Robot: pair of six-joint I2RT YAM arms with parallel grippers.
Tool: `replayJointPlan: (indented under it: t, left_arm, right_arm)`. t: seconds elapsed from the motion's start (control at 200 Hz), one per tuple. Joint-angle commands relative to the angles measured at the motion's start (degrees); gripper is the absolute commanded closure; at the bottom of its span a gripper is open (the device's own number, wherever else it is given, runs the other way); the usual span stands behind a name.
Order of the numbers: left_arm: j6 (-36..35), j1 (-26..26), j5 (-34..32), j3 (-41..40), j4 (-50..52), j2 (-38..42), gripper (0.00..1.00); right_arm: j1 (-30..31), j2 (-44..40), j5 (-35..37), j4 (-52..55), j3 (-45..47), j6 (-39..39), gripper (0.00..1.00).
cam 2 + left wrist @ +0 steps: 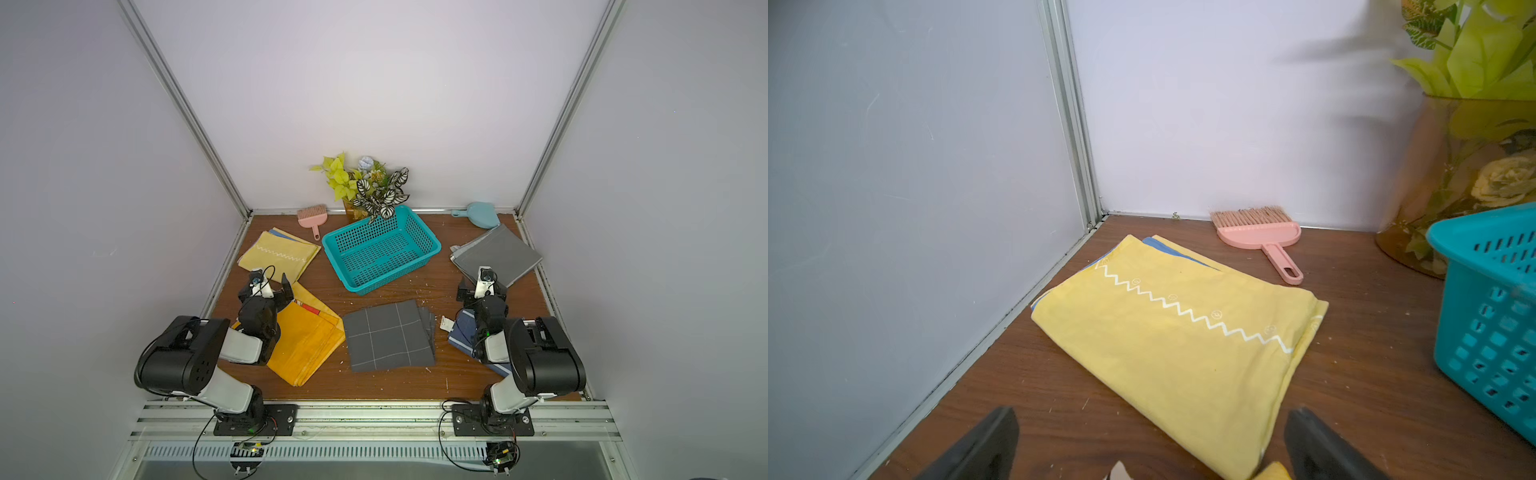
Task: Put the folded pillowcase in the basket
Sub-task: Pick up the item at the center of the board.
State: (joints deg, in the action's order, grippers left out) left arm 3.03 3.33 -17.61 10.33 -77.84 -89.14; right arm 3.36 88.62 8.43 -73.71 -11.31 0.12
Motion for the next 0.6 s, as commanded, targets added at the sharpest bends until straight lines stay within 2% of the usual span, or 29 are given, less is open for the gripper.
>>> replayJointPlan:
  t: [0.0, 0.39, 0.445, 0.485, 0.545, 0.591]
  left_arm:
    - [0.08, -0.43, 0.56, -0.13, -1.23, -0.09, 0.01]
    - [0.25, -0.56, 0.96, -0.07, -1.16, 0.06, 0.01]
    - [-0.22, -0.23, -0.05, 0.62, 1.0, 2.03, 0.01]
    - [-0.59, 0.27, -1.33, 2.64, 7.84, 6.34, 0.01]
    - [2.01, 0.97, -5.79, 7.28, 21.34, 14.0, 0.01]
    - [5.99, 0.48, -4.13, 11.8, 33.55, 18.7, 0.03]
  right_arm:
    - [0.0, -0.14, -0.71, -2.54, -0.81, -0.65, 0.0]
    - [-0.37, -0.53, -2.59, -2.72, -0.93, -0.5, 0.0]
    - [-0.3, -4.52, -4.26, 6.44, -4.15, -1.46, 0.0]
    - [-0.24, -9.15, -3.22, 20.27, -9.99, -0.96, 0.01]
    - [-0.28, -13.22, -0.99, 30.87, -17.26, 0.97, 0.0]
    - [-0.07, -15.67, -3.25, 38.92, -23.53, 1.56, 0.0]
